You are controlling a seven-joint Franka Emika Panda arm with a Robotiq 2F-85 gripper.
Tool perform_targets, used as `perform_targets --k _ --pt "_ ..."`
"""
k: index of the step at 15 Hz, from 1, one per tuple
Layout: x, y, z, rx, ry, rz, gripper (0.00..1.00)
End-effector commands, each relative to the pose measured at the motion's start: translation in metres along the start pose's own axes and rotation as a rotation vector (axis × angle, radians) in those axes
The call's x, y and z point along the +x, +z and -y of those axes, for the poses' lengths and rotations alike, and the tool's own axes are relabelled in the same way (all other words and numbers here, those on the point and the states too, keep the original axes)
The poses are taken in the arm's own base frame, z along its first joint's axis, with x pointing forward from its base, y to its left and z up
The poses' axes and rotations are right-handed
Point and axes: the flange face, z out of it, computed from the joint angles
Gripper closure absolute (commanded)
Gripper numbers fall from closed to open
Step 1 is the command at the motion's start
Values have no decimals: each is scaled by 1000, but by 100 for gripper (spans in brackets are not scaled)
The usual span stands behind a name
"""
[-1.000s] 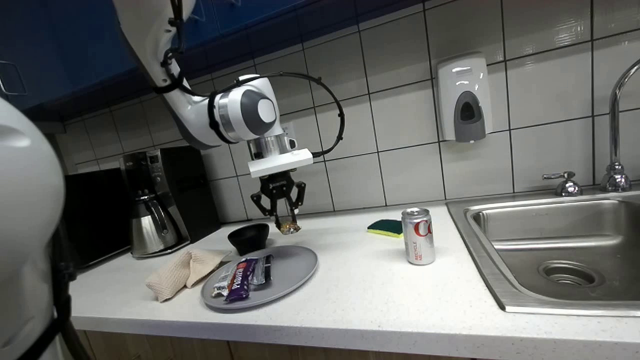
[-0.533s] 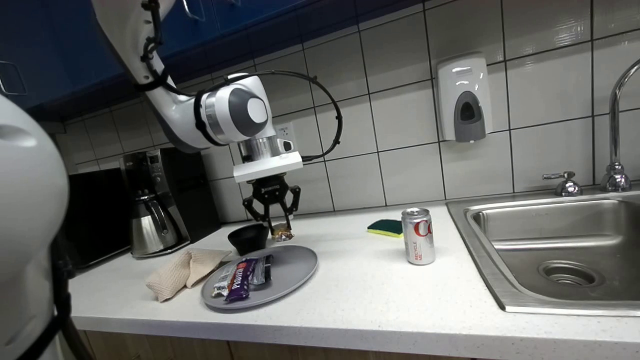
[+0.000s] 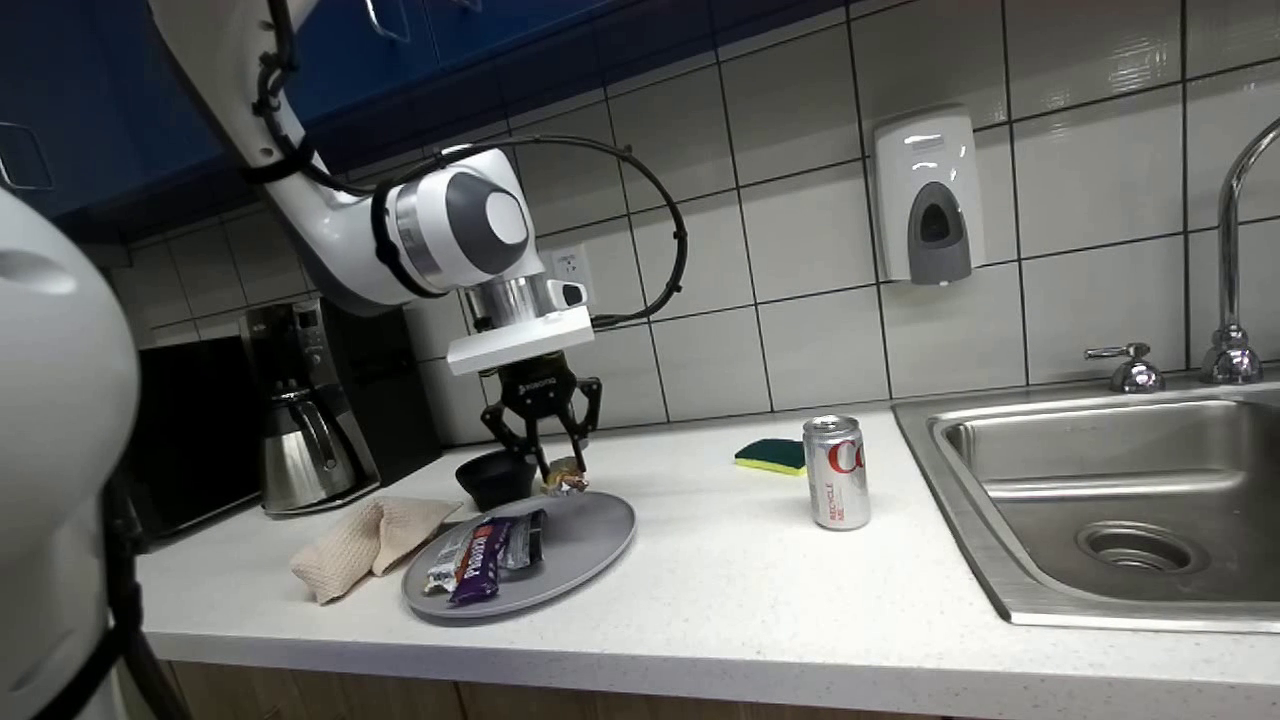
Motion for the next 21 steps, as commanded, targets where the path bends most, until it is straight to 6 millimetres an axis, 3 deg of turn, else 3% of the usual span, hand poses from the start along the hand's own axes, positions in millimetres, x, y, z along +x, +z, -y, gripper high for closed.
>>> perform_targets --k 1,9,18,19,21 --pt "-17 0 6 -28 34 0 85" --pt "-28 23 7 -59 9 -13 85" --pt "-25 38 7 -70 -33 -28 85" --pt "-24 39 7 -66 -33 -27 44" --pt "-23 33 8 -72 -35 -26 27"
